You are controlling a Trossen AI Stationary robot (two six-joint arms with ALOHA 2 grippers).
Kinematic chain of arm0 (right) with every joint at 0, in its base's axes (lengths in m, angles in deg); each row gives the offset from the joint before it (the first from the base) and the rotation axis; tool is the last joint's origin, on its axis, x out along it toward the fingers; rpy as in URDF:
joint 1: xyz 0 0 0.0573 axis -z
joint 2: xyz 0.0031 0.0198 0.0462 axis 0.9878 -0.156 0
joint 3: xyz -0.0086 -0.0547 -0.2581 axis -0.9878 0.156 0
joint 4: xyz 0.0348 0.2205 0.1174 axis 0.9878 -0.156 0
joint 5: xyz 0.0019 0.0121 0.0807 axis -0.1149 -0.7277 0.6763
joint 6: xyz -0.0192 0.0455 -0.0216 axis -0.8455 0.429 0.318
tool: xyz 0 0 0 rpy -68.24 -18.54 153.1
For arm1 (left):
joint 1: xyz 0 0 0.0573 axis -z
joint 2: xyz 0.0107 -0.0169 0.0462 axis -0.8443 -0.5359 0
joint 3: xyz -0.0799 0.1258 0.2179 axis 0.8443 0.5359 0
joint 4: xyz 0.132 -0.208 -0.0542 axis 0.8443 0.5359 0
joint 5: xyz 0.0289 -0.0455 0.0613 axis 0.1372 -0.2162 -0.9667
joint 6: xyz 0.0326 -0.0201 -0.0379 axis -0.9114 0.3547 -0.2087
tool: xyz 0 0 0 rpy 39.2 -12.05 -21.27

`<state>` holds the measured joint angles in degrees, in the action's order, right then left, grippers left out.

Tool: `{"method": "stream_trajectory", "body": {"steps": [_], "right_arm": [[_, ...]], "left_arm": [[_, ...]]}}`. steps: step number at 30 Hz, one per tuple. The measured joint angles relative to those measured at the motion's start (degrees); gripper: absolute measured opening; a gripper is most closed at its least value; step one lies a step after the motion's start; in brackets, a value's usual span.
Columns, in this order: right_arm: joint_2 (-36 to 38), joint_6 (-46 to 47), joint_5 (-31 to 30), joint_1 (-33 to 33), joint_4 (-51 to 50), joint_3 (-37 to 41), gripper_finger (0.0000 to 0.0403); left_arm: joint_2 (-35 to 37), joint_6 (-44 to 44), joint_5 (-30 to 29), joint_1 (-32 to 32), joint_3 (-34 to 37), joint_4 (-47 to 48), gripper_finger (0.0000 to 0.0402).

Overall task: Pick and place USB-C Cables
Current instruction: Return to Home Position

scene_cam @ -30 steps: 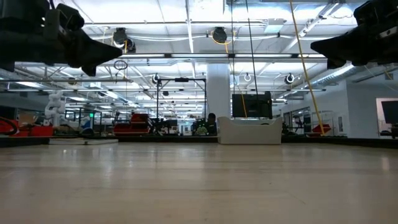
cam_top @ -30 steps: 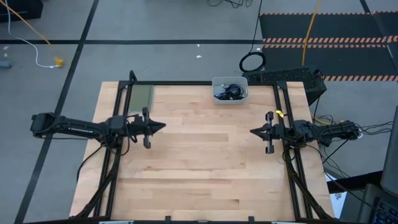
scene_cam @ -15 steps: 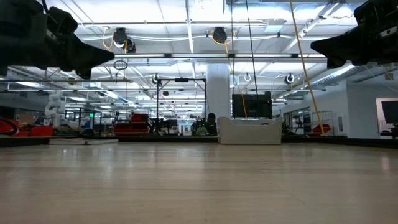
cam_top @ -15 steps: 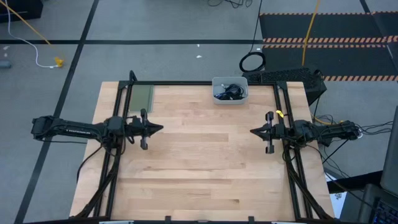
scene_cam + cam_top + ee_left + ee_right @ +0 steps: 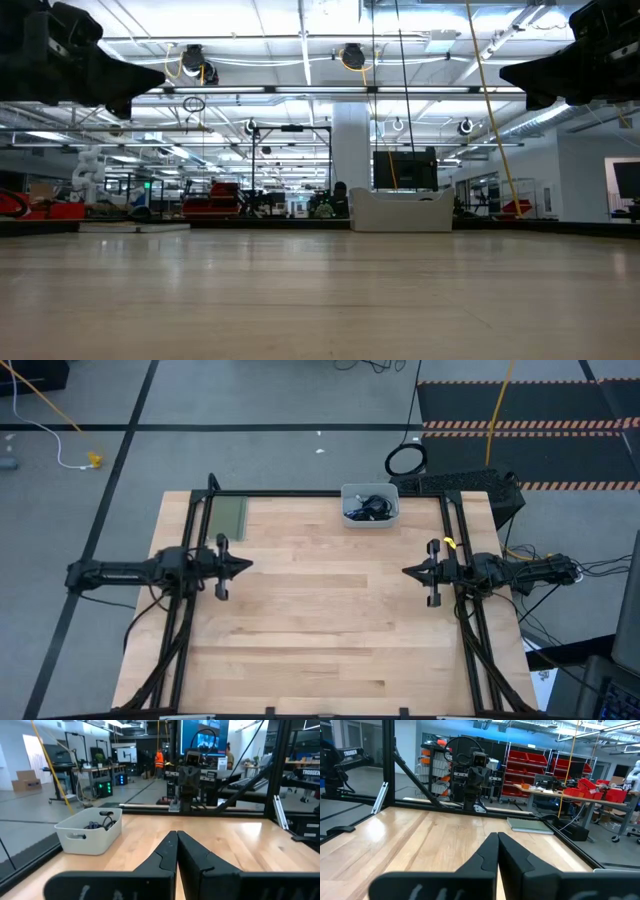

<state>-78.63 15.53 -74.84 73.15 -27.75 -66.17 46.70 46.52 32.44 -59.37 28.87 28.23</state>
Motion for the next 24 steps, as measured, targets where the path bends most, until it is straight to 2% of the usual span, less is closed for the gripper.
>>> {"method": "stream_trajectory", "body": {"steps": [8, 19, 24], "right_arm": [[0.00, 0.00, 0.00, 0.01, 0.00, 0.01, 0.0000], [0.02, 0.02, 0.02, 0.01, -0.11, 0.01, 0.0000], [0.02, 0.01, 0.00, 0.02, -0.13, 0.00, 0.0000]], "left_arm": [[8.89, 0.08, -0.05, 0.00, 0.00, 9.69, 0.0010], [8.70, 0.66, 0.05, -0.11, -0.02, 11.13, 0.0010], [8.49, 0.64, 2.83, -0.05, -0.11, 12.08, 0.0010]]}}
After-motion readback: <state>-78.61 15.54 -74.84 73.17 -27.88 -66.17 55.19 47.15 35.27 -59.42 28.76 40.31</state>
